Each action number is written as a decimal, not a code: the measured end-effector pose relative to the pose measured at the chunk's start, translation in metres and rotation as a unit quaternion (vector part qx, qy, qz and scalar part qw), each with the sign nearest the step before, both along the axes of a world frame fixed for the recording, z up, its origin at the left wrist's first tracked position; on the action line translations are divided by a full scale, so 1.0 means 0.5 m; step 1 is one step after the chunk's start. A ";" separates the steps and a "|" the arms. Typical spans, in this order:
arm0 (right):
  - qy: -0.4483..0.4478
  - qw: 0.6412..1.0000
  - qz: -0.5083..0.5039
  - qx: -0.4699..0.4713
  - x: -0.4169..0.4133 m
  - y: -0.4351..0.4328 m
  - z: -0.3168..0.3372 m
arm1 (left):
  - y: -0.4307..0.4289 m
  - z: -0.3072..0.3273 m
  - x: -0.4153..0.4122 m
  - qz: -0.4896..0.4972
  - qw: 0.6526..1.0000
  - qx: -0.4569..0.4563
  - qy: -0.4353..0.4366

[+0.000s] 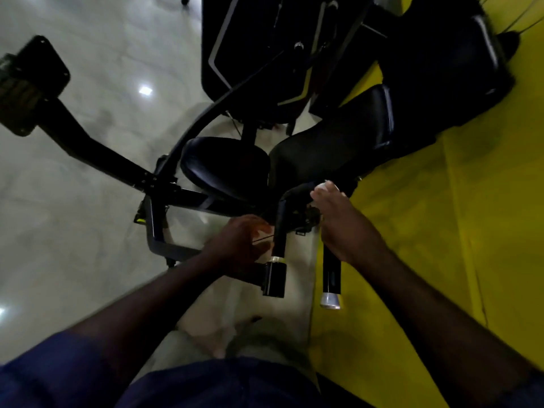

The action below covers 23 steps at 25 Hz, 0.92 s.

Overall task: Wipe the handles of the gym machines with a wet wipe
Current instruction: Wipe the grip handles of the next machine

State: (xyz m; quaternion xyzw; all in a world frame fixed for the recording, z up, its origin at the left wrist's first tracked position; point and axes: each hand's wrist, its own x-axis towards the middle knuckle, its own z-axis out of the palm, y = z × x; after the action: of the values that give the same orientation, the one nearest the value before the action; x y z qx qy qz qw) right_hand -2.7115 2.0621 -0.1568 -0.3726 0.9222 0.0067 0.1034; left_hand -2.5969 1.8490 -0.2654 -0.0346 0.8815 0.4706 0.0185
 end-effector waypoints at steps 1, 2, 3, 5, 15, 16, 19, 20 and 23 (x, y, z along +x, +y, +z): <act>-0.001 1.000 -0.004 -0.010 0.016 0.006 -0.001 | -0.010 -0.002 -0.001 -0.008 1.000 0.006 -0.009; -0.011 0.999 -0.025 -0.025 0.018 0.002 0.002 | -0.018 -0.003 -0.005 -0.014 1.000 0.014 -0.017; -0.029 0.997 -0.064 -0.037 0.009 -0.008 0.004 | -0.023 -0.002 -0.012 -0.015 0.999 0.022 -0.024; -0.046 0.992 -0.109 -0.039 -0.016 -0.020 0.002 | -0.032 -0.007 -0.031 -0.010 0.999 0.022 -0.036; 0.048 0.973 -0.003 0.226 -0.111 -0.218 -0.111 | -0.059 -0.130 -0.039 -0.049 0.992 -0.003 -0.113; 0.046 0.975 -0.012 0.217 -0.109 -0.232 -0.133 | -0.069 -0.135 -0.045 -0.052 0.991 -0.011 -0.120; 0.049 0.985 -0.004 0.168 -0.072 -0.234 -0.203 | -0.091 -0.144 -0.050 -0.078 0.988 -0.009 -0.136; 0.040 0.987 0.014 0.154 -0.053 -0.227 -0.209 | -0.100 -0.146 -0.046 -0.092 0.985 -0.007 -0.145; 0.064 0.992 0.036 0.105 -0.028 -0.195 -0.207 | -0.120 -0.172 -0.042 -0.117 0.983 0.005 -0.142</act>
State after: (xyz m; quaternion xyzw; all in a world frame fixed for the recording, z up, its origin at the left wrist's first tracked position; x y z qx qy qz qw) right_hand -2.7256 1.9647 -0.2602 -0.3917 0.9070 0.1314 0.0821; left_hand -2.6176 1.7890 -0.3513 0.0027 0.8655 0.4597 0.1988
